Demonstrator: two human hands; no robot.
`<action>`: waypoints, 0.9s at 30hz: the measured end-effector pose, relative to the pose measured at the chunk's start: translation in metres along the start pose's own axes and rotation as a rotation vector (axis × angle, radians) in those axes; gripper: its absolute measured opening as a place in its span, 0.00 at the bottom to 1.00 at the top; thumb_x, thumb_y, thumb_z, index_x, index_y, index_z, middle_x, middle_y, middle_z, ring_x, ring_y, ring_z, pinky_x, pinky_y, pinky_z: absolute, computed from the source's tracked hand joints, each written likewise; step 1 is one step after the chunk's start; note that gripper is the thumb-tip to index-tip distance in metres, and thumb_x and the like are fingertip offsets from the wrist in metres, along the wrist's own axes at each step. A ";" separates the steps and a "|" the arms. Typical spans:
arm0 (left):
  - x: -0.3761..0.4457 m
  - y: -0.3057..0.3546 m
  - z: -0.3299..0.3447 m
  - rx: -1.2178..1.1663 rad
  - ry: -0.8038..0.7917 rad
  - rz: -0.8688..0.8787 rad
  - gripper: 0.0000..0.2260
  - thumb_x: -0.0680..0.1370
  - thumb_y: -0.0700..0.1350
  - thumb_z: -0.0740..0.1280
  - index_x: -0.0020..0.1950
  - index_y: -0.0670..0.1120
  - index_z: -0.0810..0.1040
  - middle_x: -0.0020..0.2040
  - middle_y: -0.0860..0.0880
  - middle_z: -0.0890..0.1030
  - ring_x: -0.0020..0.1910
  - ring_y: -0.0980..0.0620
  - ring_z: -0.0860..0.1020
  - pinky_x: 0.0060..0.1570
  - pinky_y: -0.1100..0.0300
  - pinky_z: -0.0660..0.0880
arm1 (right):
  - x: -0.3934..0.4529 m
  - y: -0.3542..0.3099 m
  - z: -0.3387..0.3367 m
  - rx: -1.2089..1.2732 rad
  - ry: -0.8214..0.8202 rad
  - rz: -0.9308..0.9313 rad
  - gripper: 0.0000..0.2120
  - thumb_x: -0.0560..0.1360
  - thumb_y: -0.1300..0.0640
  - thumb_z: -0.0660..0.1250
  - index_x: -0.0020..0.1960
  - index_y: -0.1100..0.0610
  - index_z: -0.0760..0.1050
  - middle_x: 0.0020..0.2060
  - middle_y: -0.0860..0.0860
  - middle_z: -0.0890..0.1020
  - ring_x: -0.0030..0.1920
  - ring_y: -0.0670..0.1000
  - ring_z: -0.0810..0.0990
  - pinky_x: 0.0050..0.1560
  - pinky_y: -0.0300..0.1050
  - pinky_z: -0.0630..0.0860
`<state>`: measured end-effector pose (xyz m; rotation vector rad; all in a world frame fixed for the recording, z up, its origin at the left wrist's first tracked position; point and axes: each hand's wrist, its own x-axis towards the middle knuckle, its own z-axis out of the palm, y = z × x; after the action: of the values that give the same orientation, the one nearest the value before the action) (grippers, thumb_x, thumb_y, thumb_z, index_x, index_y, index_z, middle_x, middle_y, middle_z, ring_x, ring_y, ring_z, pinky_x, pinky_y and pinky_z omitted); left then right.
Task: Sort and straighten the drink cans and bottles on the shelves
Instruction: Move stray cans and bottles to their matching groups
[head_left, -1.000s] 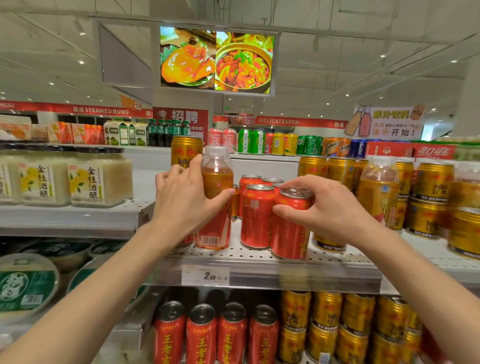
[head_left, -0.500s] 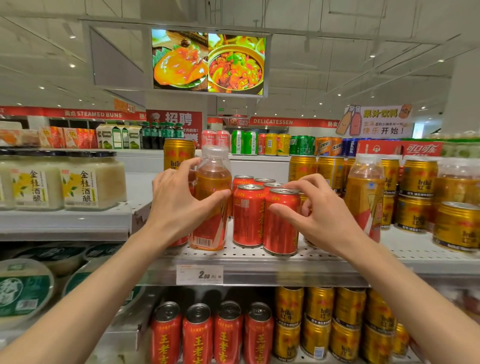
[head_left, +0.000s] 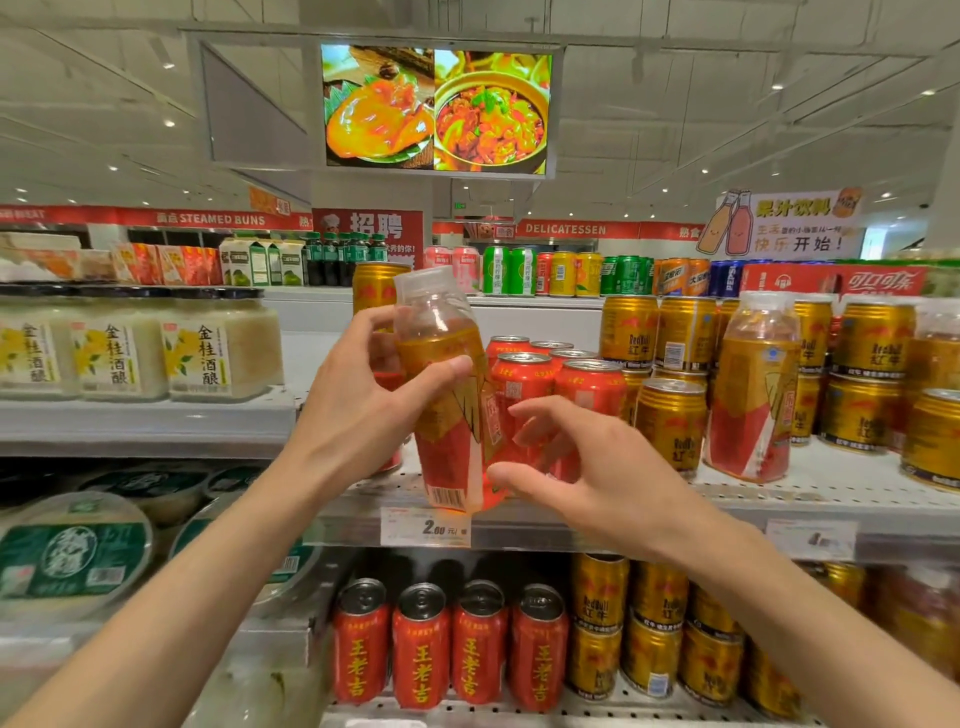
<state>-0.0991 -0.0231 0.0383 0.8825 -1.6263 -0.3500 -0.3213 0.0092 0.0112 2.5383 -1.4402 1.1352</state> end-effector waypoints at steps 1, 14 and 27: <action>-0.003 0.000 -0.001 -0.039 -0.007 -0.019 0.29 0.70 0.61 0.75 0.67 0.56 0.70 0.57 0.56 0.81 0.53 0.56 0.82 0.41 0.60 0.80 | 0.000 -0.002 0.005 0.026 -0.031 0.011 0.35 0.70 0.29 0.66 0.71 0.47 0.70 0.54 0.38 0.82 0.49 0.37 0.81 0.49 0.35 0.80; -0.041 -0.002 0.033 -0.300 -0.058 -0.073 0.31 0.64 0.61 0.75 0.64 0.52 0.74 0.57 0.54 0.83 0.56 0.53 0.82 0.48 0.50 0.81 | -0.036 0.004 -0.015 0.179 -0.160 0.123 0.33 0.67 0.36 0.76 0.68 0.45 0.71 0.53 0.38 0.83 0.51 0.39 0.83 0.53 0.41 0.81; -0.063 0.094 0.202 -0.381 -0.045 -0.010 0.28 0.64 0.55 0.78 0.60 0.48 0.74 0.50 0.56 0.85 0.46 0.57 0.84 0.33 0.65 0.78 | -0.123 0.119 -0.145 0.103 -0.129 0.113 0.31 0.66 0.37 0.77 0.65 0.43 0.71 0.49 0.38 0.83 0.50 0.40 0.82 0.50 0.40 0.81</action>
<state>-0.3195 0.0365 0.0024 0.5960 -1.5286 -0.6659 -0.5336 0.0811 0.0070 2.6760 -1.6137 1.1072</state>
